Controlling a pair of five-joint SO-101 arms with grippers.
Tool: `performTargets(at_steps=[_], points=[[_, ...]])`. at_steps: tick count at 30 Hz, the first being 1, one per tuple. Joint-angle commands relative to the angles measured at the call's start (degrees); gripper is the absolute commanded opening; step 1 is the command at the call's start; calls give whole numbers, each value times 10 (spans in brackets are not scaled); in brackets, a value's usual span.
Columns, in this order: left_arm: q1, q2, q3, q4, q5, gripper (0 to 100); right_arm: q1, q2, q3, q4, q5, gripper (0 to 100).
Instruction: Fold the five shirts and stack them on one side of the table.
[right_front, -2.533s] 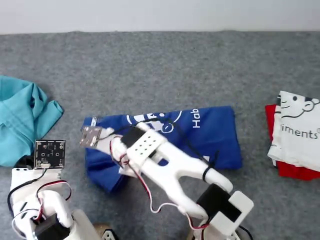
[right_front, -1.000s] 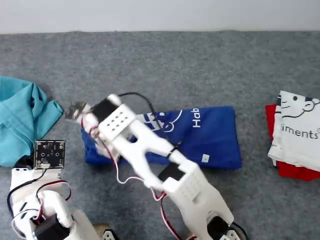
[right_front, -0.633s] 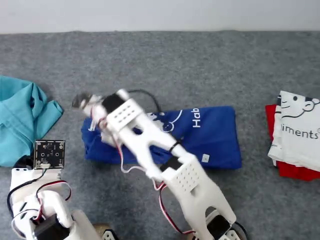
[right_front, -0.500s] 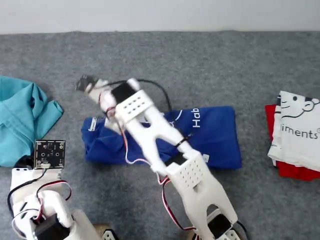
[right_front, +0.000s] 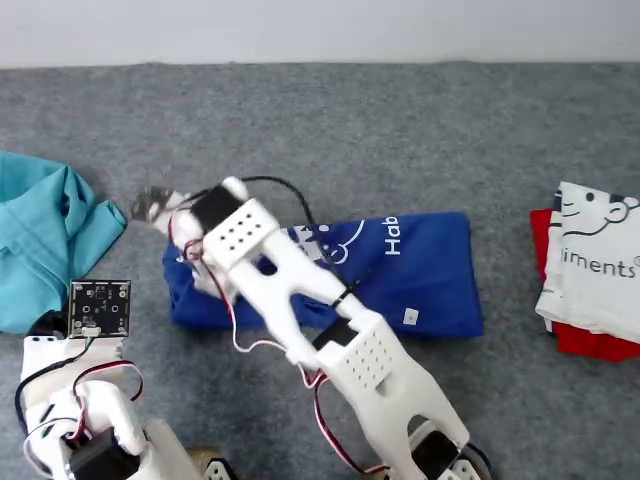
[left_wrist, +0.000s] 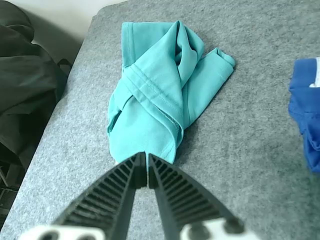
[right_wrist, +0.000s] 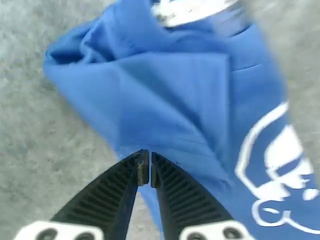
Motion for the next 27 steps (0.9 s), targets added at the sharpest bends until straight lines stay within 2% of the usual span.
performTargets(at_steps=[1,5,11,14,20,27], points=[[-2,-4,0,3,4,14,-22,-39,41,25,-7,9],[-2,-4,0,3,4,14,-20,-24,54,10,-4,9],[-1,-4,13,0,4,14,35,-12,48,-118,38,9],[-1,-4,13,-1,4,14,49,-15,4,-137,38,9],[0,-4,13,-2,3,14,49,-15,-40,-123,38,9],[0,-4,12,-2,3,14,40,-15,-51,-17,38,9]])
